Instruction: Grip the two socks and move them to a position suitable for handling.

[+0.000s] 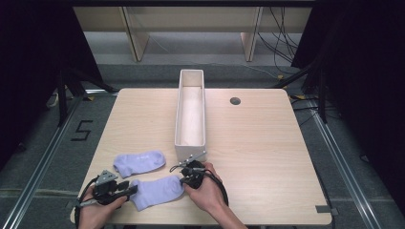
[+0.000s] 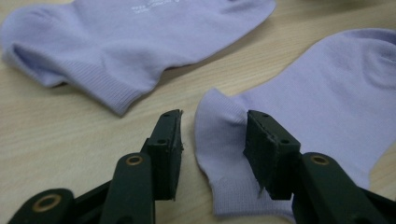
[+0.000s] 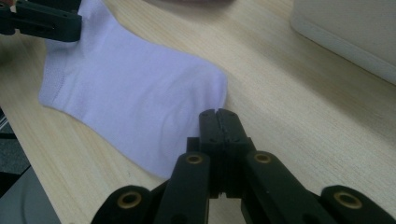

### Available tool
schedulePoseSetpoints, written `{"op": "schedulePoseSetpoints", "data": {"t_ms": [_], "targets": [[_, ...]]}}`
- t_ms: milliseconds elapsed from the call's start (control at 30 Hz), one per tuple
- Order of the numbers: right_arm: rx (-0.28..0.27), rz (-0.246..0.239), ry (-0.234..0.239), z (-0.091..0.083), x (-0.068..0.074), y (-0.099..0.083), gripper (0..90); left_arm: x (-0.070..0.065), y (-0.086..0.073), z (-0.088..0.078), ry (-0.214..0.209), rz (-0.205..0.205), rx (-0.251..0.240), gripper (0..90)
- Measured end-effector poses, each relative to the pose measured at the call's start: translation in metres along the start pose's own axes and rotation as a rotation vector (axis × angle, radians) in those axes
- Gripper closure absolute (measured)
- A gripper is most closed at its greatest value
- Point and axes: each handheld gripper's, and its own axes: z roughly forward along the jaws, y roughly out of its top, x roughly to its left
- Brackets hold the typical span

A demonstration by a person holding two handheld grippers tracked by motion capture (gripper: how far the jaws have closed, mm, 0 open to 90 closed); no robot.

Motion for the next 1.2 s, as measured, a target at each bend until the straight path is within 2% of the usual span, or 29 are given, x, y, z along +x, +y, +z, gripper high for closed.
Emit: {"op": "schedulePoseSetpoints", "data": {"t_ms": [33, 67, 100, 133, 167, 200, 233, 267, 300, 333, 367, 400, 433, 467, 500, 533, 567, 600, 700, 733, 800, 833, 867, 933, 1000, 1033, 1133, 1167, 1200], "targets": [[0.003, 0.001, 0.0, 0.0, 0.0, 0.0, 90.0, 0.0, 0.002, 0.0, 0.009, 0.036, 0.021, 67.5], [0.003, 0.001, 0.0, 0.0, 0.0, 0.0, 90.0, -0.002, 0.003, 0.001, 0.015, 0.067, 0.023, 67.5], [0.003, -0.001, -0.001, 0.0, 0.0, 0.0, 90.0, -0.004, 0.003, 0.002, 0.015, 0.102, 0.026, 72.4], [-0.005, -0.018, 0.004, 0.0, 0.0, 0.0, 90.0, -0.005, 0.004, 0.003, 0.005, 0.114, 0.032, 78.0], [-0.012, -0.032, 0.003, 0.0, -0.001, 0.0, 90.0, -0.007, 0.004, 0.003, 0.007, 0.117, 0.031, 85.1], [0.004, 0.007, 0.002, -0.001, 0.001, -0.001, 90.0, -0.008, 0.005, 0.003, 0.012, 0.132, 0.038, 86.6], [-0.008, -0.006, 0.004, -0.003, -0.002, -0.002, 90.0, -0.01, 0.007, 0.002, 0.006, 0.126, 0.045, 88.0], [-0.006, 0.005, -0.005, -0.006, -0.002, -0.003, 90.0, -0.012, 0.008, 0.001, -0.014, 0.104, 0.031, 88.2], [-0.021, -0.015, -0.002, -0.009, -0.004, -0.004, 90.0, -0.016, 0.01, 0.0, -0.024, 0.09, 0.002, 88.3], [-0.021, -0.015, -0.002, -0.009, -0.004, -0.004, 90.0, -0.016, 0.01, 0.0, -0.024, 0.09, 0.002, 88.4], [-0.021, 0.009, -0.007, -0.014, -0.003, -0.005, 90.0, -0.021, 0.013, -0.003, -0.039, 0.097, -0.011, 88.4], [-0.034, 0.0, -0.01, -0.019, -0.005, -0.006, 90.0, -0.026, 0.016, -0.007, -0.051, 0.104, -0.025, 88.4], [-0.042, 0.001, -0.027, -0.032, -0.007, -0.01, 90.0, -0.038, 0.024, -0.01, -0.072, 0.124, -0.042, 88.4], [-0.042, 0.001, -0.027, -0.032, -0.007, -0.01, 90.0, -0.038, 0.024, -0.01, -0.072, 0.124, -0.042, 88.4], [-0.049, -0.008, -0.036, -0.046, -0.009, -0.015, 90.0, -0.05, 0.029, -0.011, -0.11, 0.138, -0.047, 88.4], [-0.049, -0.008, -0.036, -0.046, -0.009, -0.015, 90.0, -0.05, 0.029, -0.011, -0.11, 0.138, -0.047, 88.3], [-0.063, -0.024, -0.056, -0.058, -0.012, -0.023, 90.0, -0.06, 0.033, -0.01, -0.124, 0.168, -0.039, 88.3], [-0.063, -0.024, -0.056, -0.058, -0.012, -0.023, 90.0, -0.06, 0.033, -0.01, -0.124, 0.168, -0.039, 88.3], [-0.062, -0.009, -0.092, -0.077, -0.026, -0.045, 90.0, -0.075, 0.033, 0.004, -0.168, 0.18, -0.025, 88.2], [-0.062, -0.009, -0.092, -0.077, -0.026, -0.045, 90.0, -0.075, 0.033, 0.004, -0.168, 0.18, -0.025, 88.2], [-0.05, 0.021, -0.111, -0.077, -0.039, -0.061, 90.0, -0.086, 0.031, 0.017, -0.179, 0.205, -0.004, 88.1], [-0.05, 0.021, -0.111, -0.077, -0.039, -0.061, 90.0, -0.086, 0.031, 0.017, -0.179, 0.205, -0.004, 88.1], [-0.027, 0.045, -0.122, -0.073, -0.046, -0.071, 89.9, -0.089, 0.029, 0.024, -0.165, 0.231, 0.005, 88.0], [-0.025, 0.056, -0.125, -0.068, -0.051, -0.077, 89.9, -0.089, 0.027, 0.028, -0.157, 0.247, 0.022, 88.0], [-0.02, 0.066, -0.12, -0.067, -0.052, -0.079, 89.8, -0.089, 0.026, 0.029, -0.153, 0.245, 0.027, 87.9], [-0.004, 0.082, -0.117, -0.062, -0.052, -0.081, 89.4, -0.088, 0.025, 0.031, -0.153, 0.253, 0.053, 87.3], [0.007, 0.066, -0.126, -0.058, -0.053, -0.082, 87.4, -0.087, 0.023, 0.032, -0.15, 0.249, 0.054, 84.5], [0.015, 0.071, -0.13, -0.055, -0.052, -0.082, 83.4, -0.086, 0.023, 0.032, -0.16, 0.246, 0.029, 72.0], [0.015, 0.071, -0.13, -0.055, -0.052, -0.082, 83.4, -0.086, 0.023, 0.032, -0.16, 0.246, 0.029, 62.6]]}}
